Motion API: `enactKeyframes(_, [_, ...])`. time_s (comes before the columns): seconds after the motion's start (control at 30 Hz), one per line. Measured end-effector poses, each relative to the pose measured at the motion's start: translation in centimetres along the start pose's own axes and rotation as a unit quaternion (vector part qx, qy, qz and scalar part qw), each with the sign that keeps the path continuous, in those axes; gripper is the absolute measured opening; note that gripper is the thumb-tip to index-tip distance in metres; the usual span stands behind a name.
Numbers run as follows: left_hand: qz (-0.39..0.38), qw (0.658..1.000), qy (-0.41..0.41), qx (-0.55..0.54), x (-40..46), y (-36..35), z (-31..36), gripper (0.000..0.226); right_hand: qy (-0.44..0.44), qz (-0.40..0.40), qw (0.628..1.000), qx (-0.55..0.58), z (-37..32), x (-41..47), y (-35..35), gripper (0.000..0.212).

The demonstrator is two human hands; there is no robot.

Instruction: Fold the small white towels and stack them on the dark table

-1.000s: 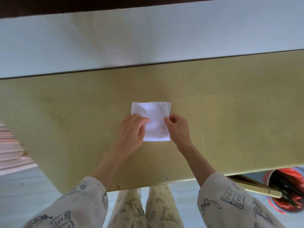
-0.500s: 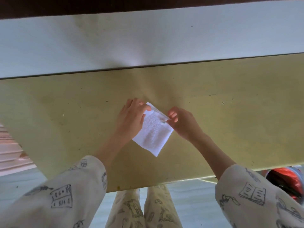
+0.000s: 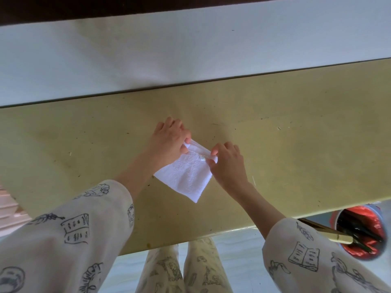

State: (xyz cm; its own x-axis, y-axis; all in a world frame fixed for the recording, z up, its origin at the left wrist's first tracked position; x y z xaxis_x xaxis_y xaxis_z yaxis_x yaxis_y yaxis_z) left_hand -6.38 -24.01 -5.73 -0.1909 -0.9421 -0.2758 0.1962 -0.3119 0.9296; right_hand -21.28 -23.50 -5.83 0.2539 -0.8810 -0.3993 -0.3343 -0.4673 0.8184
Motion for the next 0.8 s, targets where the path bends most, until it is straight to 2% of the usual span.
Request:
enactKeyframes(0.27, [-0.026,0.998,-0.036,-0.033,-0.1,-0.1,0.2,0.021,-0.037,-0.017,0.997,0.067,0.8,0.0,-0.2,0.01])
enactKeyframes(0.47, [-0.061,0.99,-0.03,-0.125,-0.3,-0.5,-0.4,0.009,-0.007,-0.016,0.997,0.069,0.7,0.0,0.4,0.009])
enactKeyframes(0.67, [-0.023,0.972,0.01,-0.233,-2.2,0.8,-0.8,0.007,0.048,0.008,0.996,0.073,0.2,-0.9,1.7,0.005])
enactKeyframes(0.8, [0.026,0.969,0.027,-0.246,-5.0,2.5,-0.3,0.007,0.084,0.029,0.989,0.116,-0.6,-2.5,3.0,0.0])
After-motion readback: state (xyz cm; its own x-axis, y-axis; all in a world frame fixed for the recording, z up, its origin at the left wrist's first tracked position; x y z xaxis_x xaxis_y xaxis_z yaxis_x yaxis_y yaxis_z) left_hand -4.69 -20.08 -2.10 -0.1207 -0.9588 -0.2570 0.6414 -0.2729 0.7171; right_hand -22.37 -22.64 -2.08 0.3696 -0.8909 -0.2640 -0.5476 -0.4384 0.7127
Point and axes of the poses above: each hand's wrist, its own x-axis towards the middle knuckle, its own y-axis out of the back of the hand, z = x × y, the point moved 6 cm from there along x, towards the middle knuckle, and after that the axes turned 1 degree about -z, right-handed, at the moved point
